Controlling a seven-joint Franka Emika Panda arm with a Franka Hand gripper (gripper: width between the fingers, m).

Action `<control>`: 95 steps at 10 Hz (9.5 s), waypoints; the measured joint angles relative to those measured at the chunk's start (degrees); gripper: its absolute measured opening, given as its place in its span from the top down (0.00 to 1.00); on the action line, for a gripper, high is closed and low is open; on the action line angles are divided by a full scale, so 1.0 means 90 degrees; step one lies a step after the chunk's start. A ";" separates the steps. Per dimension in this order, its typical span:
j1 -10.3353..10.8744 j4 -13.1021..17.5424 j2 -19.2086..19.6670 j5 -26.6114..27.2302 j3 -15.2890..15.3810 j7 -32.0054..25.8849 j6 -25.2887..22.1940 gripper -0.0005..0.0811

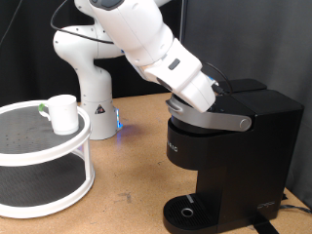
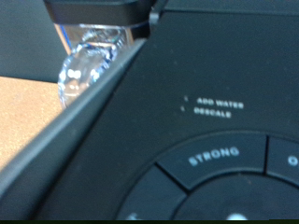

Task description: Make a cup of coffee with the keurig machine

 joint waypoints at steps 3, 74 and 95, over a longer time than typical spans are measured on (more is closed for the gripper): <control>0.0005 -0.0101 0.0014 -0.0069 0.0017 -0.0002 0.0196 0.99; -0.1771 -0.1829 -0.2694 -0.1305 -0.4000 -0.1726 -0.2561 0.99; -0.1796 -0.3324 -0.1798 -0.1504 -0.4836 -0.2869 -0.0749 0.01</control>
